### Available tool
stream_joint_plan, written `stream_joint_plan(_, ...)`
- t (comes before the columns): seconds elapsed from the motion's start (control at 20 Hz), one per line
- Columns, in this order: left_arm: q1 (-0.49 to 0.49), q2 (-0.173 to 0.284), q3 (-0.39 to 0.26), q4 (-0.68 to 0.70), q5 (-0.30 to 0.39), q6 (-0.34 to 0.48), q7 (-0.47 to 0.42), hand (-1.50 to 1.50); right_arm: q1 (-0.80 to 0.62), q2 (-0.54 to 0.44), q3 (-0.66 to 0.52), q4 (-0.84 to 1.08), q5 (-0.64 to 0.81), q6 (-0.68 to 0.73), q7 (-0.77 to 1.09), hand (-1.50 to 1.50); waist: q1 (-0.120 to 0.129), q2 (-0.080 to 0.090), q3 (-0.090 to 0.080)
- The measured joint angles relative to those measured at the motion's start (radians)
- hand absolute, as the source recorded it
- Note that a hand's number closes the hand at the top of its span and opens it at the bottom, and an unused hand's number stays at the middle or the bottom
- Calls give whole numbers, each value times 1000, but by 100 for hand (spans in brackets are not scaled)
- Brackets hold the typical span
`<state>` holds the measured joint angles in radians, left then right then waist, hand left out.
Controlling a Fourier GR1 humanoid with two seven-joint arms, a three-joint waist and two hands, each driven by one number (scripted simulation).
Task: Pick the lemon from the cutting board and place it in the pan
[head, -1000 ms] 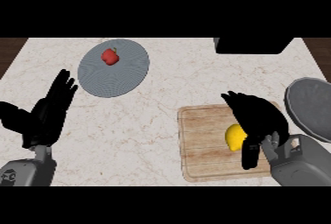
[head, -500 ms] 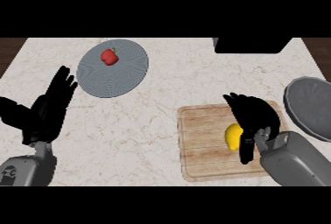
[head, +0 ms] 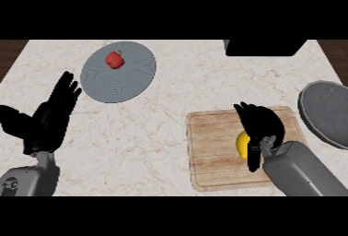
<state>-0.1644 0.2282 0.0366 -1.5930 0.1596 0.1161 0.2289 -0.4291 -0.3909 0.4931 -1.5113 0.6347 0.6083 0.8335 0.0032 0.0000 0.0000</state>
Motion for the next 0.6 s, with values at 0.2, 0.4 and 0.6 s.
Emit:
stream_joint_plan(0.2,-5,-3,20,-1,0,-11,10,0,13,34,-37,41,54,-10,-47,-150,0,0,0)
stream_joint_plan(0.4,-9,-31,7,-2,-27,1,12,0,35,82,-48,82,102,-19,-77,150,-1,0,0)
stream_joint_plan(0.6,-6,-31,13,-15,-28,-11,21,0,30,88,-48,142,157,-67,-176,150,0,-4,-4)
